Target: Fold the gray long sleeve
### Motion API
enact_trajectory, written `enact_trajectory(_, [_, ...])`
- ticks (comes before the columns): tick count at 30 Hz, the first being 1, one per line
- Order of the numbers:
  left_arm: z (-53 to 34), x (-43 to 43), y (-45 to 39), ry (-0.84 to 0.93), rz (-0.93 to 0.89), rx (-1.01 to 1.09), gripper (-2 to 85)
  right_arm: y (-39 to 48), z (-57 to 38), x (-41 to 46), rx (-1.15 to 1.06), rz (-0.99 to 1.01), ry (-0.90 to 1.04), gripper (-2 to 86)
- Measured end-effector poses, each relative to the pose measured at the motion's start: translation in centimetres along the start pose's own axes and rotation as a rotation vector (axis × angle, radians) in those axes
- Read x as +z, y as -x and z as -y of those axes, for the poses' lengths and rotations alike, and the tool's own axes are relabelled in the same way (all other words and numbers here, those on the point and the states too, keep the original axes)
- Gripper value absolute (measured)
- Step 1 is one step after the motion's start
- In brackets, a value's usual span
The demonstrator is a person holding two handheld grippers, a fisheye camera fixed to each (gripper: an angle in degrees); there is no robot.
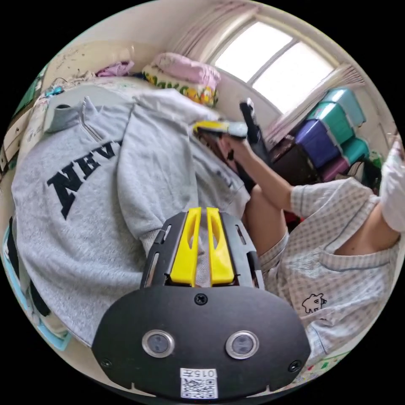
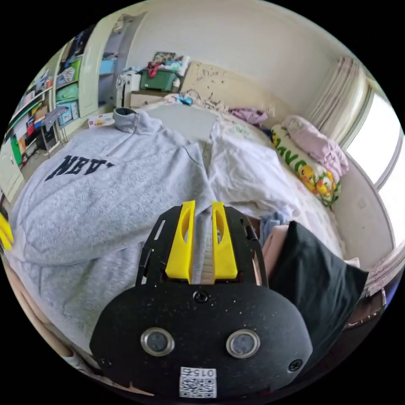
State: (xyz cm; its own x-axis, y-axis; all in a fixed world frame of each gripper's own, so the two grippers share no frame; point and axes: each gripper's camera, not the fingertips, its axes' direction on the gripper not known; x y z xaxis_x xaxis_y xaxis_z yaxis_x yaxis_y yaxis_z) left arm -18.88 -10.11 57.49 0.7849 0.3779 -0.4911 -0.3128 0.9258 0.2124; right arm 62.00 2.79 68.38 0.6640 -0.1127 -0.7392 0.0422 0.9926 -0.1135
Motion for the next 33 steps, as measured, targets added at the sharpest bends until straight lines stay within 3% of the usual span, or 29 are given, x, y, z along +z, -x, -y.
enact_trajectory(3, [-5.3, -10.7, 1.4, -0.326, 0.061, -0.088, 5.5, 2.6, -1.3, -3.8, -0.108, 0.109, -0.126, 6.0])
enact_trajectory(5, [-11.9, -19.9, 4.4, -0.607, 0.219, -0.306, 6.8, 5.2, -2.3, -5.9, -0.215, 0.279, -0.179, 5.9])
enact_trajectory(8, [-22.5, -28.2, 9.2, -0.858, 0.481, -0.615, 8.1, 8.0, -3.1, -7.1, -0.341, 0.574, -0.199, 5.5])
enact_trajectory(11, [-33.4, -31.1, 17.6, -0.967, 0.514, -0.977, 9.6, 10.5, -3.3, -6.7, -0.457, 0.778, -0.133, 5.4])
enact_trajectory(17, [-41.5, -28.9, 33.5, -0.914, 0.462, -1.285, 12.1, 13.5, -3.4, -3.4, -0.638, 0.871, 0.054, 3.2])
enact_trajectory(23, [-41.7, -26.1, 47.6, -0.855, 0.309, -1.432, 13.9, 12.1, -1.7, -0.8, -0.597, 0.982, 0.183, -0.5])
enact_trajectory(28, [-42.5, -24.2, 53.6, -0.856, 0.237, -1.499, 12.7, 11.5, -0.9, -0.2, -0.616, 1.003, 0.198, -0.9])
enact_trajectory(33, [-42.1, -23.6, 52.7, -0.942, 0.298, -1.46, 2.2, 10.9, -0.5, 0.0, -0.616, 1.013, 0.203, -1.0])
